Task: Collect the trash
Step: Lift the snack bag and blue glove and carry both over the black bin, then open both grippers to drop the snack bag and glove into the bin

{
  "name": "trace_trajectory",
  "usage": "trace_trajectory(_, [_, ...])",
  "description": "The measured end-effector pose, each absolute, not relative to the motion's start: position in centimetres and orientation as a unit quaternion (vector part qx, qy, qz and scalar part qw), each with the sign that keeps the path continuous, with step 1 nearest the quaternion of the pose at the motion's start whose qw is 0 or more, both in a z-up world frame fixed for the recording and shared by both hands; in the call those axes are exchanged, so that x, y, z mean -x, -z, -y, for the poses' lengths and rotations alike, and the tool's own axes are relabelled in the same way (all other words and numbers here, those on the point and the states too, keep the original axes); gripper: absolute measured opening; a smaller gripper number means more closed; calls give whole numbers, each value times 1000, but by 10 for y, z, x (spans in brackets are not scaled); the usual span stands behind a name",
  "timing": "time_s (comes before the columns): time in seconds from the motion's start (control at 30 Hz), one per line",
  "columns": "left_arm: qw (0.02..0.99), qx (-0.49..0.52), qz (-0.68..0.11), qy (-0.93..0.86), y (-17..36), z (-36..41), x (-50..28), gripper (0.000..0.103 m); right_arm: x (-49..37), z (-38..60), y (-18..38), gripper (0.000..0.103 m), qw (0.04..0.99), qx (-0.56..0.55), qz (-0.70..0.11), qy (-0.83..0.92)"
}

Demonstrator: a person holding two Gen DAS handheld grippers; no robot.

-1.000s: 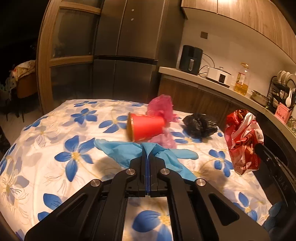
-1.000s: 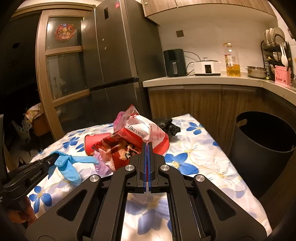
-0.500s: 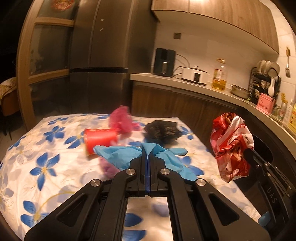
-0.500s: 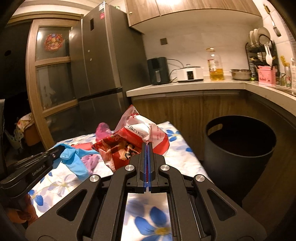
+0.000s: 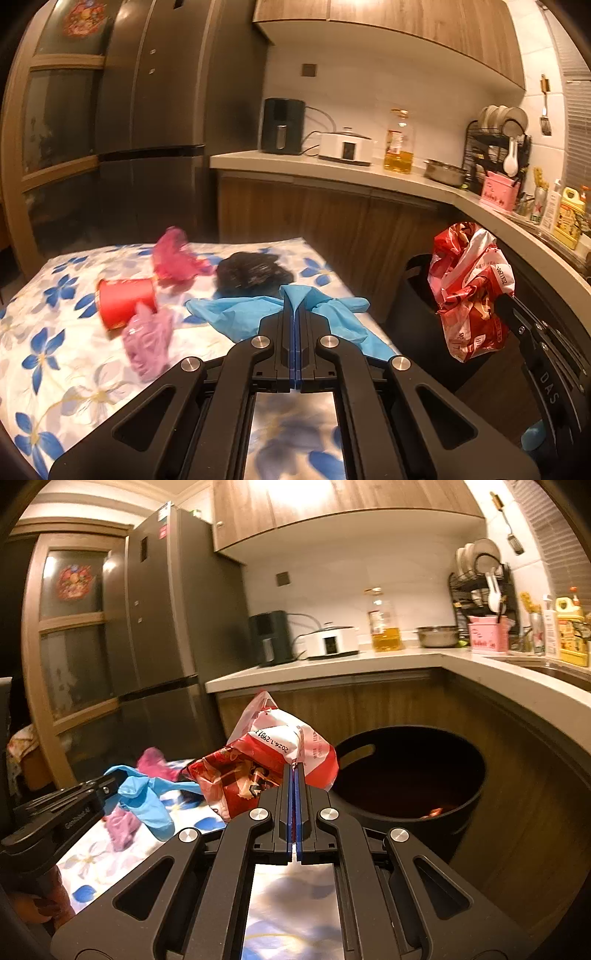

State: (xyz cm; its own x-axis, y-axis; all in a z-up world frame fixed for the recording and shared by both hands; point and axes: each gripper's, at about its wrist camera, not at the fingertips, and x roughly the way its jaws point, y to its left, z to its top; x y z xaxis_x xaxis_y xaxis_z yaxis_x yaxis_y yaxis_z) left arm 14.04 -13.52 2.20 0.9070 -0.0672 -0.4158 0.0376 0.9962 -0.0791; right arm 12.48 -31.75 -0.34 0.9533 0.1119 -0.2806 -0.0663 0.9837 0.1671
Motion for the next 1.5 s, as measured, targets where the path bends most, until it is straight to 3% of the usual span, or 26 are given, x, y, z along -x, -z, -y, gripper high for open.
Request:
trace_trajectory(1.03, [971, 5, -187, 149, -35, 273, -191, 0, -153, 431, 1, 1, 986, -85, -133, 50])
trace_trajectory(1.5, [967, 8, -191, 166, -25, 285, -206, 0, -163, 441, 4, 1, 984, -94, -139, 55])
